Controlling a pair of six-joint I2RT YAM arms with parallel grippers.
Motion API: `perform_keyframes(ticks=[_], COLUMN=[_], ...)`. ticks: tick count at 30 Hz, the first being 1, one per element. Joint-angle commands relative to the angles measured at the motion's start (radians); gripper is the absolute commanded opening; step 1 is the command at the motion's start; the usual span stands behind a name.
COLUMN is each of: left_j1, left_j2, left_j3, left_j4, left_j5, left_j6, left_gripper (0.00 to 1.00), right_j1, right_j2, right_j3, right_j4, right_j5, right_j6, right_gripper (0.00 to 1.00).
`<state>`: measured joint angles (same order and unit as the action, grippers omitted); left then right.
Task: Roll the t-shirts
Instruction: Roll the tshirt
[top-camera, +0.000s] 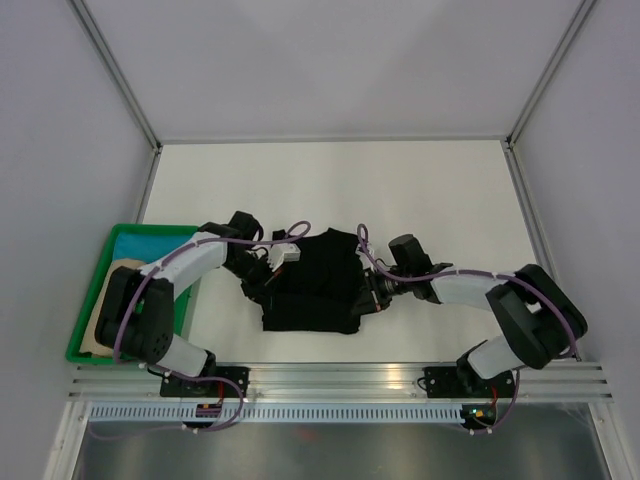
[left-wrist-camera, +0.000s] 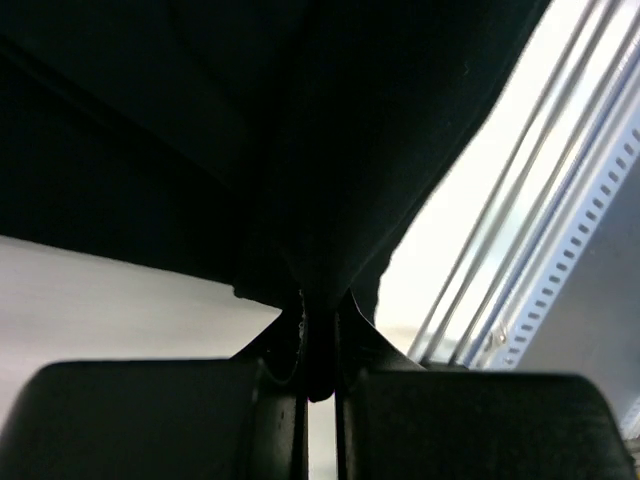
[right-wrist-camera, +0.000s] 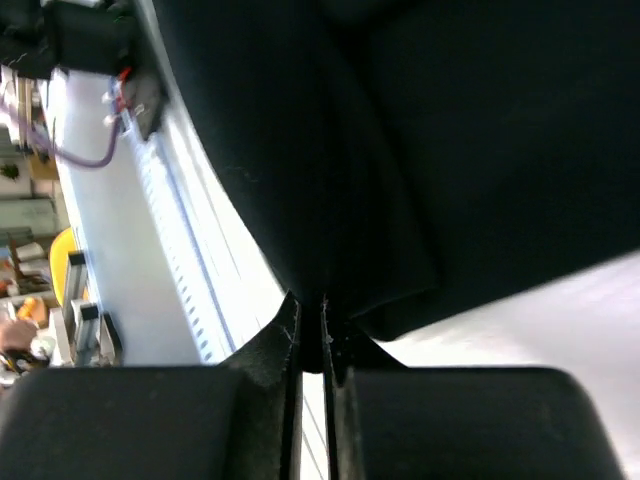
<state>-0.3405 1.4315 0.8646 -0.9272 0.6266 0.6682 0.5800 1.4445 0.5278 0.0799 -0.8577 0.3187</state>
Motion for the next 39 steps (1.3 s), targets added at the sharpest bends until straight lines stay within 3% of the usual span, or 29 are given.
perform_keyframes(ticks=[1,7,10,14,18,21,22,24,25,28,32,39], left_j1=[0.029,0.029,0.031,0.029,0.031,0.031,0.029,0.029,0.029,0.031,0.031,0.029], left_j2=[0.107,0.182,0.201,0.199,0.187,0.178,0.175,0.173,0.173,0.167,0.136,0.058], left_j3=[0.062,0.073,0.077,0.082,0.093,0.093,0.091,0.088,0.085,0.088,0.088,0.088], left_j4=[0.091,0.123,0.126,0.128,0.126,0.126,0.125,0.126,0.126,0.126,0.122,0.108], left_j5=[-0.123,-0.123,-0.113,-0.100,-0.099,-0.108,-0.108,-0.113,-0.113,-0.108,-0.119,-0.137], left_j6=[-0.067,-0.073,-0.081,-0.082,-0.101,-0.111,-0.113,-0.111,-0.113,-0.117,-0.117,-0.119], left_gripper=[0.05,0.06,0.09,0.12,0.17,0.21,0.21,0.24,0.25,0.28,0.31,0.38], right_j1=[-0.063,-0.115,-0.117,-0.117,-0.094,0.007,0.048,0.176,0.202,0.219,0.218,0.179], right_j2=[0.095,0.122,0.071,-0.070,-0.265,-0.318,-0.317,-0.274,-0.248,-0.123,0.057,0.149], right_j3=[0.029,0.024,0.029,0.101,0.161,0.167,0.166,0.149,0.143,0.165,0.181,0.138], right_j4=[-0.003,0.012,-0.018,-0.218,-0.350,-0.286,-0.196,-0.090,0.043,0.138,0.144,0.170], right_j5=[-0.009,0.098,0.185,0.301,0.414,0.447,0.448,0.425,0.404,0.372,0.381,0.437], right_j6=[-0.038,-0.033,-0.053,-0.116,-0.138,-0.064,-0.041,0.026,0.054,0.099,0.072,0.071], right_gripper=[0.10,0.37,0.41,0.41,0.37,0.27,0.23,0.20,0.17,0.11,0.06,0.03])
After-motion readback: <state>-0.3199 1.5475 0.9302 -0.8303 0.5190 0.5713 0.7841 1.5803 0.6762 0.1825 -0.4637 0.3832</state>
